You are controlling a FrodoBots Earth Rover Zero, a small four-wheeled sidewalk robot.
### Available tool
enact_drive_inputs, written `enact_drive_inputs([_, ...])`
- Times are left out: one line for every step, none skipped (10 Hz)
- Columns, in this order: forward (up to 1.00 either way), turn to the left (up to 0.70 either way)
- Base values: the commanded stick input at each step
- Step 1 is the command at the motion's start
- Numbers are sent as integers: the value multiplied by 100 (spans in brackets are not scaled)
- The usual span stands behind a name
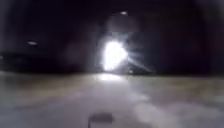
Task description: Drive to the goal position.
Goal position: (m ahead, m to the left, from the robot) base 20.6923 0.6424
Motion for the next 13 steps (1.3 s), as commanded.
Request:
enact_drive_inputs([100, 0])
enact_drive_inputs([100, -18])
enact_drive_inputs([100, -29])
enact_drive_inputs([100, 0])
enact_drive_inputs([100, 0])
enact_drive_inputs([100, 0])
enact_drive_inputs([100, 0])
enact_drive_inputs([100, 0])
enact_drive_inputs([100, 0])
enact_drive_inputs([100, 0])
enact_drive_inputs([100, 0])
enact_drive_inputs([100, 0])
enact_drive_inputs([100, 0])
